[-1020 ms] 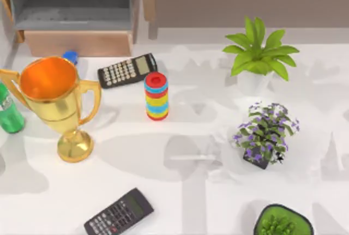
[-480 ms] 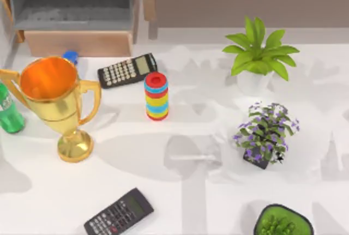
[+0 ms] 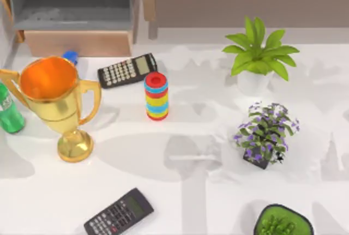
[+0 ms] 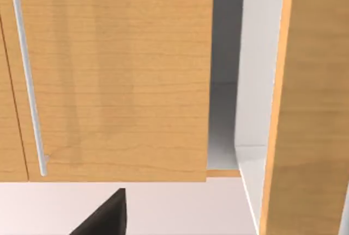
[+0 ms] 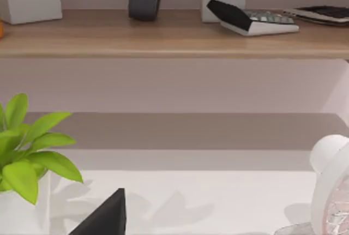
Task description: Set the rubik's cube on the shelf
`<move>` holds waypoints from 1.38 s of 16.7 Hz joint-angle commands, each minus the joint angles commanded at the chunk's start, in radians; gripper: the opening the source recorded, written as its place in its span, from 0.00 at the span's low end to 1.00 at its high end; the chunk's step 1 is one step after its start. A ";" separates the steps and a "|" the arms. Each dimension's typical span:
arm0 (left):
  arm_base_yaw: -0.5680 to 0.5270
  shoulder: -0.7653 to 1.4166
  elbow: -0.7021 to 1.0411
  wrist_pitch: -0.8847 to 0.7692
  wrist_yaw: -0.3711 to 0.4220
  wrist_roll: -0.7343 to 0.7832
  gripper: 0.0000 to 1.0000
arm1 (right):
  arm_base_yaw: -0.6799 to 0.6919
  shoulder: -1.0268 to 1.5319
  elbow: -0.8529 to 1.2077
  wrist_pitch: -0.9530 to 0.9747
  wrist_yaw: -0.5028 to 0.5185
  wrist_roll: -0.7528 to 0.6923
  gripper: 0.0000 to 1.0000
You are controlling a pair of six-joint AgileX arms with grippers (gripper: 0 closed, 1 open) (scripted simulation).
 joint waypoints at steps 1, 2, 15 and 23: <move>0.000 0.000 0.000 0.000 0.000 0.000 1.00 | 0.000 0.000 0.000 0.000 0.000 0.000 1.00; 0.000 0.000 0.000 0.000 0.000 0.000 1.00 | 0.000 0.000 0.000 0.000 0.000 0.000 1.00; 0.000 0.000 0.000 0.000 0.000 0.000 0.10 | 0.000 0.000 0.000 0.000 0.000 0.000 1.00; 0.000 0.000 0.000 0.000 0.000 0.000 0.00 | 0.000 0.000 0.000 0.000 0.000 0.000 1.00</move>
